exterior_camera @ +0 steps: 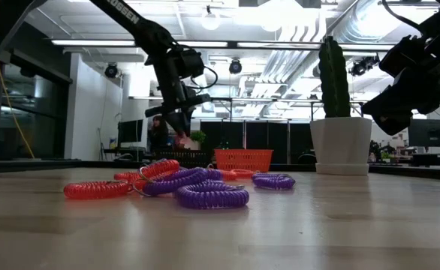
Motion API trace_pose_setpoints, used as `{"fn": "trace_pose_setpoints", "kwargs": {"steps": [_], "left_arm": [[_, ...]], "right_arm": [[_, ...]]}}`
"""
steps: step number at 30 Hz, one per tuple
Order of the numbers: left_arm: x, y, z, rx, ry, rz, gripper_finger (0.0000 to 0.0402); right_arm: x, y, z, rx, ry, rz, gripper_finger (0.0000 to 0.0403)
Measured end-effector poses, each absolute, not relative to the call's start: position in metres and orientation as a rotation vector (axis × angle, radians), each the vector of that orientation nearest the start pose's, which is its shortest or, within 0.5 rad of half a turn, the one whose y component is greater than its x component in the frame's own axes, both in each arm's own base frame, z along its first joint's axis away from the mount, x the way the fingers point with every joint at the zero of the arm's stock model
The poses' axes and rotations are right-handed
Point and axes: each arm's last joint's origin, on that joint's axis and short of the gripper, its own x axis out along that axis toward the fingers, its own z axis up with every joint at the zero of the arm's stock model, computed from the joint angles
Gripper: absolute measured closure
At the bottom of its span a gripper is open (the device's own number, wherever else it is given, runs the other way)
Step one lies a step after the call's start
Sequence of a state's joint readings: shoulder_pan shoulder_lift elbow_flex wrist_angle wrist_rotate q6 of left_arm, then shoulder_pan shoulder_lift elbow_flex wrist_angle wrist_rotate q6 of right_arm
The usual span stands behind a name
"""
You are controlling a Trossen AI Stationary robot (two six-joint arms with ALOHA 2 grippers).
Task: Sort spring keychains into baskets
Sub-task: Put the orange spring keychain into the black basket, then put the violet spring keychain into the orange basket
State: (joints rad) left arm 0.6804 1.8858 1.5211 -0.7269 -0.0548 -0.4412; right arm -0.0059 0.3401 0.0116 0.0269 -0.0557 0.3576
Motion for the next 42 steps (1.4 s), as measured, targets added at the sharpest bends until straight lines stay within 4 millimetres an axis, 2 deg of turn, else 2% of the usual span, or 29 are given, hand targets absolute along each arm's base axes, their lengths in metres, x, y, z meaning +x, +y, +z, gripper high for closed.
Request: {"fn": "trace_pose_setpoints", "kwargs": {"steps": [7,11,15,24,29,36,42], "left_arm": [[0.307,0.251,0.237,-0.703,0.919,0.895,0.0252],[0.305,0.248,0.238,-0.729,0.949,0.845,0.0249],[0.301,0.235,0.244,-0.71,1.023,0.784,0.0248],[0.297,0.178,0.275,-0.572,1.141,0.745,0.0248],[0.305,0.138,0.279,-0.502,1.188,0.655,0.0248],[0.32,0.086,0.274,-0.402,1.248,0.519,0.0248],[0.32,0.057,0.254,-0.468,1.288,0.59,0.0248]], "right_arm": [[0.115,0.001,0.141,0.364,0.307,-0.005,0.0391],[0.115,0.001,0.141,0.364,0.307,-0.005,0.0391],[0.115,0.001,0.141,0.364,0.307,-0.005,0.0391],[0.115,0.001,0.141,0.364,0.307,-0.004,0.0391],[0.115,0.001,0.141,0.364,0.307,-0.005,0.0391],[0.115,0.001,0.141,0.364,0.307,-0.005,0.0391],[0.115,0.001,0.141,0.364,0.307,-0.005,0.0391]]}}
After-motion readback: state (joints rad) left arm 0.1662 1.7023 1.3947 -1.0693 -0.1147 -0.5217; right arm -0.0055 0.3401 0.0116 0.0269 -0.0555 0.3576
